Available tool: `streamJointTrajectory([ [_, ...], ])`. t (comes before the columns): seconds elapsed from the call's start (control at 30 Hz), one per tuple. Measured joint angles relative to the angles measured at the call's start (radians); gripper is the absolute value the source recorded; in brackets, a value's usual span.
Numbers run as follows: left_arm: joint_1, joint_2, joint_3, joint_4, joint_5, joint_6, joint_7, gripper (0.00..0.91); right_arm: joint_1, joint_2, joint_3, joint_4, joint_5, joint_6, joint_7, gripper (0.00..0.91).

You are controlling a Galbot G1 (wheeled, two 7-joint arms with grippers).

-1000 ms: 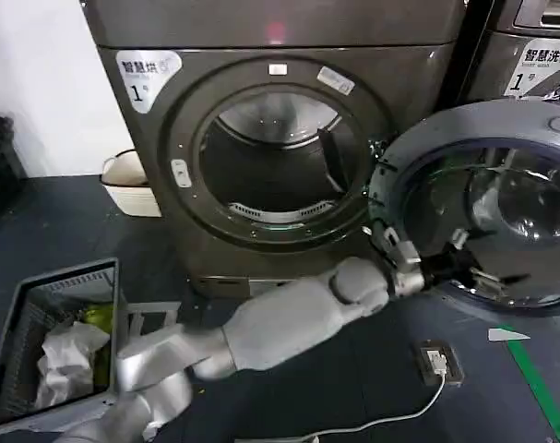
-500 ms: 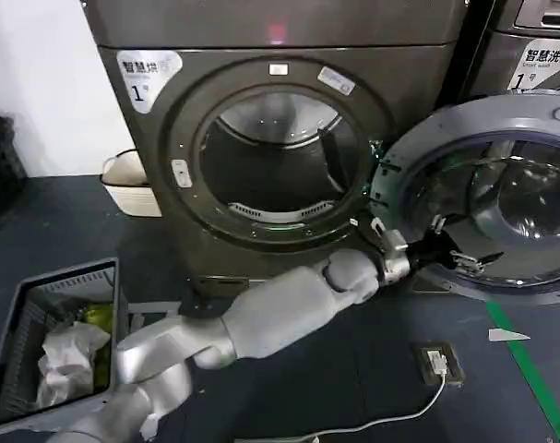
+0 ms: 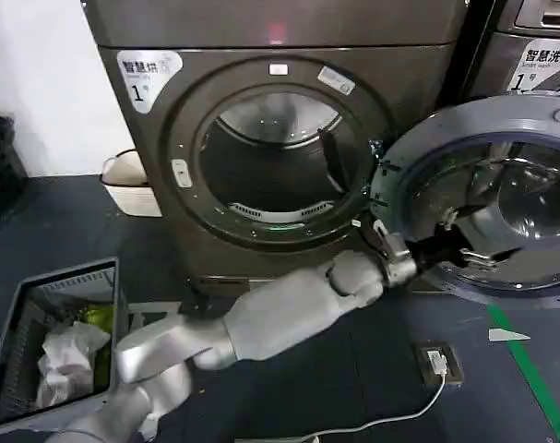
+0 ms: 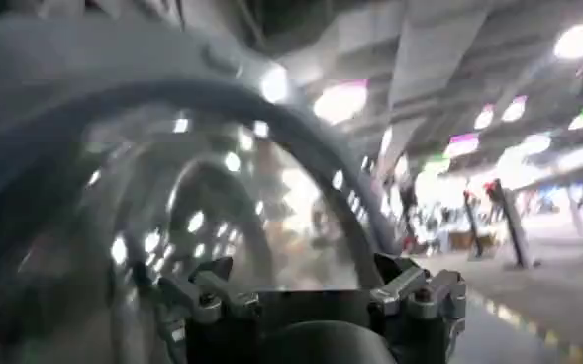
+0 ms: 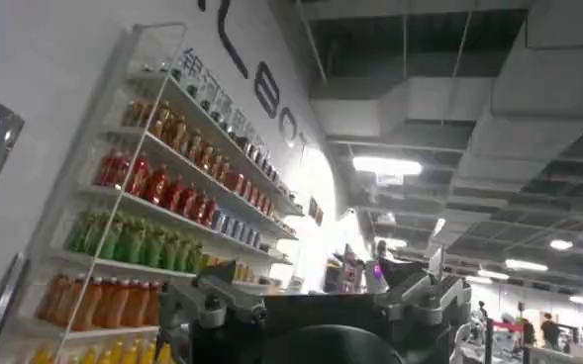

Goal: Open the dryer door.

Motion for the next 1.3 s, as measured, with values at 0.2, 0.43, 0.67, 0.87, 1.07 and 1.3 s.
streamJointTrajectory([
  [0.2, 0.003, 0.000, 0.059, -0.089, -0.037, -0.084, -0.002, 0.907, 0.005, -0.006, -0.003, -0.002, -0.002, 0.000, 0.000, 0.907],
  [0.43, 0.003, 0.127, 0.123, -0.205, -0.045, -0.145, 0.000, 0.907, 0.013, -0.007, -0.006, 0.004, -0.011, -0.002, 0.000, 0.907],
  [0.67, 0.008, 0.344, 0.146, -0.365, -0.047, -0.076, -0.002, 0.907, 0.026, -0.010, -0.003, 0.019, -0.066, -0.006, 0.000, 0.907],
  [0.87, 0.006, 0.550, 0.171, -0.487, -0.021, -0.046, -0.032, 0.907, 0.038, -0.012, 0.016, 0.062, -0.085, -0.030, 0.025, 0.907],
  [1.07, 0.019, 0.775, 0.170, -0.556, 0.046, 0.035, -0.020, 0.907, 0.058, -0.012, 0.028, 0.093, -0.131, -0.027, 0.015, 0.907],
  [1.3, 0.005, 1.026, 0.154, -0.628, 0.093, 0.176, -0.032, 0.907, 0.081, -0.005, 0.021, 0.130, -0.194, -0.057, 0.023, 0.907],
])
